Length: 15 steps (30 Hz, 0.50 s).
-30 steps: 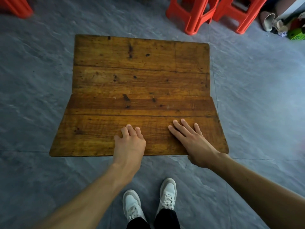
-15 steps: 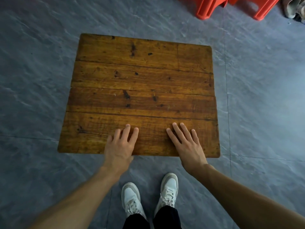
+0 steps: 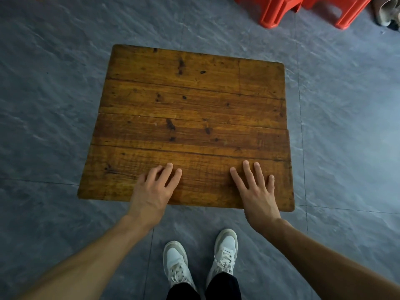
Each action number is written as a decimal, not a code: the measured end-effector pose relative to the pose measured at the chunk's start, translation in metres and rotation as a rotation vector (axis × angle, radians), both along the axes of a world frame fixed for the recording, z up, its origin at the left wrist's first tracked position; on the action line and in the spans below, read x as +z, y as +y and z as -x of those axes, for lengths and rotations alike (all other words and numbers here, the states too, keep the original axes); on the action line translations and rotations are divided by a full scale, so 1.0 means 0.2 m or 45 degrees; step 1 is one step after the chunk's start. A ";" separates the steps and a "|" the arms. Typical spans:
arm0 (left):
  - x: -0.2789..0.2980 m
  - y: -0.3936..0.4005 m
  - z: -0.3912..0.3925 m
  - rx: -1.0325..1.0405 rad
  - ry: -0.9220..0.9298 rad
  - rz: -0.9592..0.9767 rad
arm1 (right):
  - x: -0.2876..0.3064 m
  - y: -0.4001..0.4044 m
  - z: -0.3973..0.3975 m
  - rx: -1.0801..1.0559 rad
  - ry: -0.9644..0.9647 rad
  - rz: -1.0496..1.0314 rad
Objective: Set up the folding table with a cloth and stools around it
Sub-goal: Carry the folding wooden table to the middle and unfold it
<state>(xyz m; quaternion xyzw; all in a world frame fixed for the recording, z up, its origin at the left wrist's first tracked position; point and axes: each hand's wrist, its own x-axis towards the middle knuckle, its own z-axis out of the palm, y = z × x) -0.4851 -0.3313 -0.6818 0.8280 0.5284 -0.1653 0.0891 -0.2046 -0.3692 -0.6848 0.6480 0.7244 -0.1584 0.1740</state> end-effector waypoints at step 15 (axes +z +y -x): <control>-0.04 -0.05 0.03 0.056 -0.070 -0.050 | -0.04 -0.05 0.03 -0.003 -0.034 0.001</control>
